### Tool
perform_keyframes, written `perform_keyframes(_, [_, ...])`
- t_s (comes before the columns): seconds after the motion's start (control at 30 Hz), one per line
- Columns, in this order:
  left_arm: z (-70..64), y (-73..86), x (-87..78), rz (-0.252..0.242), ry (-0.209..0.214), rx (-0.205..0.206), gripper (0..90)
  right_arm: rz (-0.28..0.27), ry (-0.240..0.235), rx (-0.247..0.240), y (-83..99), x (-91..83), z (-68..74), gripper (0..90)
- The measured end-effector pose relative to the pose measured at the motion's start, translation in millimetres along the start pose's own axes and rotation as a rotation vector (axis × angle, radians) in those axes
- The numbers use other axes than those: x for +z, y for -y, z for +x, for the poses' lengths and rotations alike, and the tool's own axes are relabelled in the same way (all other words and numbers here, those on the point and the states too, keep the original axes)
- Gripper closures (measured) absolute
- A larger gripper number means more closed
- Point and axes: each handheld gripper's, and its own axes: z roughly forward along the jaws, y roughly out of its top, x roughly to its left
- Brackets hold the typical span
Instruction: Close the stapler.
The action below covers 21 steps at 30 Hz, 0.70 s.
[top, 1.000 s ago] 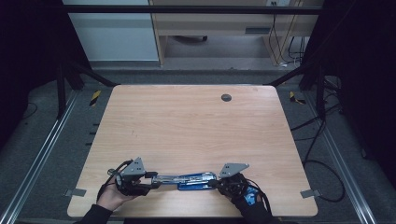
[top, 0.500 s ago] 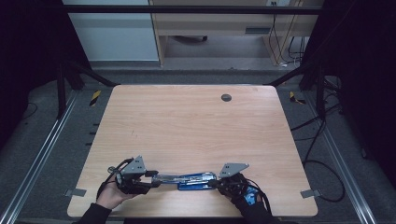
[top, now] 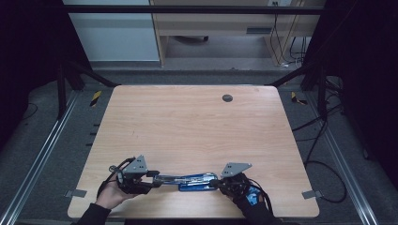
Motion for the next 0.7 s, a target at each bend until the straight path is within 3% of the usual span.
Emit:
perform_keyframes(0.37, [0.1,-2.0,-0.3,0.009,0.001,0.001,57.3,-0.098,-0.007,-0.013,-19.7,-5.3,1.1,90.0])
perform_keyframes(0.7, [-0.1,-1.7,-0.1,0.009,-0.001,0.000,57.3,-0.176,-0.069,-0.043,-52.8,19.5,24.1,90.0])
